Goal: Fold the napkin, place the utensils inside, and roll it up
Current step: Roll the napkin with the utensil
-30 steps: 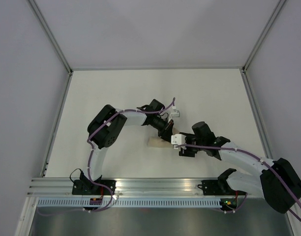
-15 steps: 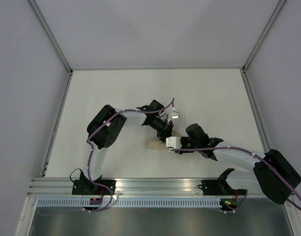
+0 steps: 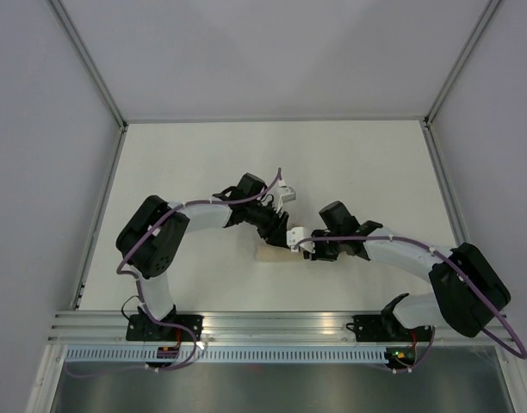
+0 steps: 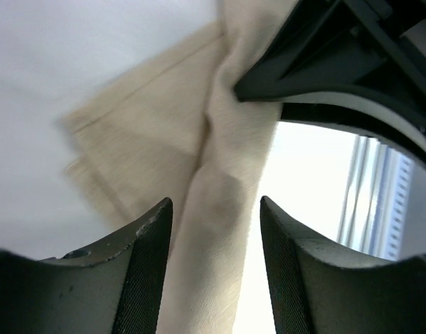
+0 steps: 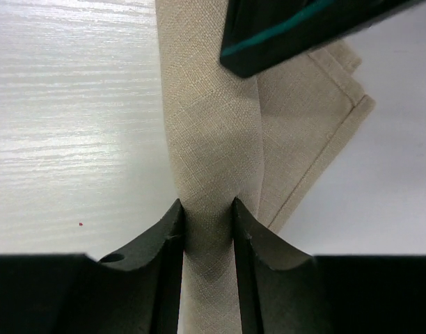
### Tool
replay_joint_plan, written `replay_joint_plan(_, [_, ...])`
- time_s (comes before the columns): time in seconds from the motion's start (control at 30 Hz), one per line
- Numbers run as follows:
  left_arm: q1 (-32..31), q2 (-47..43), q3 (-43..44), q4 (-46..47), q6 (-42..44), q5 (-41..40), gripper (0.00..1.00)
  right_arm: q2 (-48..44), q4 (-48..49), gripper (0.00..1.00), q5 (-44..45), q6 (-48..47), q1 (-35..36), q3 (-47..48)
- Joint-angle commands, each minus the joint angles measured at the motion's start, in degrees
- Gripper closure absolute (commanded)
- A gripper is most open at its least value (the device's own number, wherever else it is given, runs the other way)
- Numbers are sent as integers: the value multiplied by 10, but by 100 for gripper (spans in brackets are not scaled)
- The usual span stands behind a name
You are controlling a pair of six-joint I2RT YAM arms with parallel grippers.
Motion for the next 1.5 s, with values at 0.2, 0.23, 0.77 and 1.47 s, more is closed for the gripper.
replay_joint_plan(0.2, [6,-177,-174,266,-94,-210,47,163,-274,82,-141,-76,-69,151])
replay_joint_plan(0.23, [-2,-211,-219,293,-95,-232,47,178,-290,82,-149,-85,-76,165])
replay_joint_plan(0.77, [-255,-215,-304,463,168,-589,29,417,-486,82,-209,-160,-141,386])
replay_joint_plan(1.47, [-317,-34,-201,359,310,-628,67,439,-474,82,-192,-146,-155,392])
